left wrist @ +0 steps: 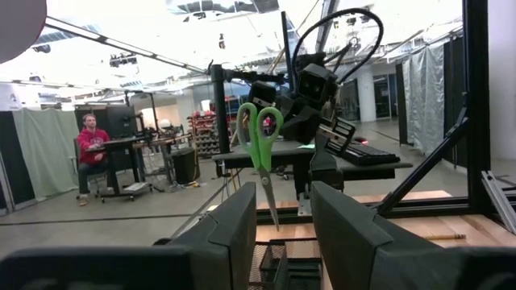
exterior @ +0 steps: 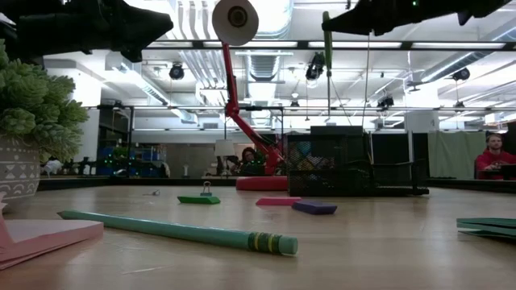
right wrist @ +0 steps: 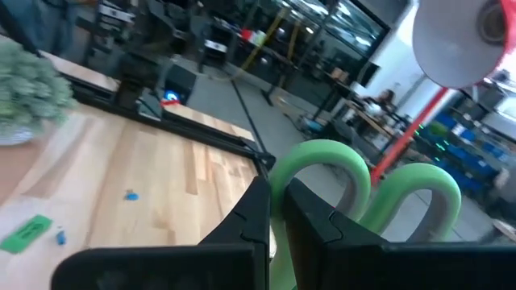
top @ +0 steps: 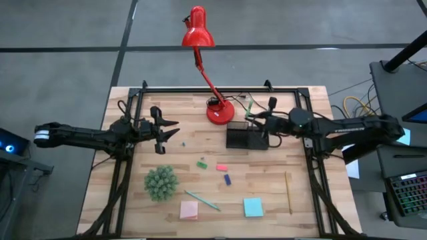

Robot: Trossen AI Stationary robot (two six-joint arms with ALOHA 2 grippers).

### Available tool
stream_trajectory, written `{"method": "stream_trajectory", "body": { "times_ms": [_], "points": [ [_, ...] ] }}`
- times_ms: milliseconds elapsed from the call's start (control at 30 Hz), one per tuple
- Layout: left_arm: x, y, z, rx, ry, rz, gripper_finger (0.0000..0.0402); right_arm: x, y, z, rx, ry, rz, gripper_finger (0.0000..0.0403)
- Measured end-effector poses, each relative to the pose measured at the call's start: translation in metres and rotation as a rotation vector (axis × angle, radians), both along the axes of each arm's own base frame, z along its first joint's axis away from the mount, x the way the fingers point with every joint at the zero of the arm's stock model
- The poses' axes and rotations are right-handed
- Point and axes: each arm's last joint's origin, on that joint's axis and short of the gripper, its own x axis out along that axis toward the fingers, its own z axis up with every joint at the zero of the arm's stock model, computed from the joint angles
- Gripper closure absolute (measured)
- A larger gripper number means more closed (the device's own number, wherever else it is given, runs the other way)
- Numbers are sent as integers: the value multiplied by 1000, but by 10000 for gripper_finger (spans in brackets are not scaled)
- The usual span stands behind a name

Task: Pick and place office supplies into organizer
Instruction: Put the scissors into the left compartment of the desk organizer

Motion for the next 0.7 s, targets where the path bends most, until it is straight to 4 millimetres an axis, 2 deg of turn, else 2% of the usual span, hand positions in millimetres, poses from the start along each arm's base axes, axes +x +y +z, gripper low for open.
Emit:
{"method": "stream_trajectory", "body": {
  "times_ms": [267,400,700],
  "points": [
    [0,0,0,-1,0,0,294,-7,-14,-11,-15,27,62,390],
    [0,0,0,0,0,-1,294,-8,-16,-18,-16,11,128,390],
    [0,0,-1,-6,3,-2,294,-11,-23,-28,-47,31,150,390]
  ]
}}
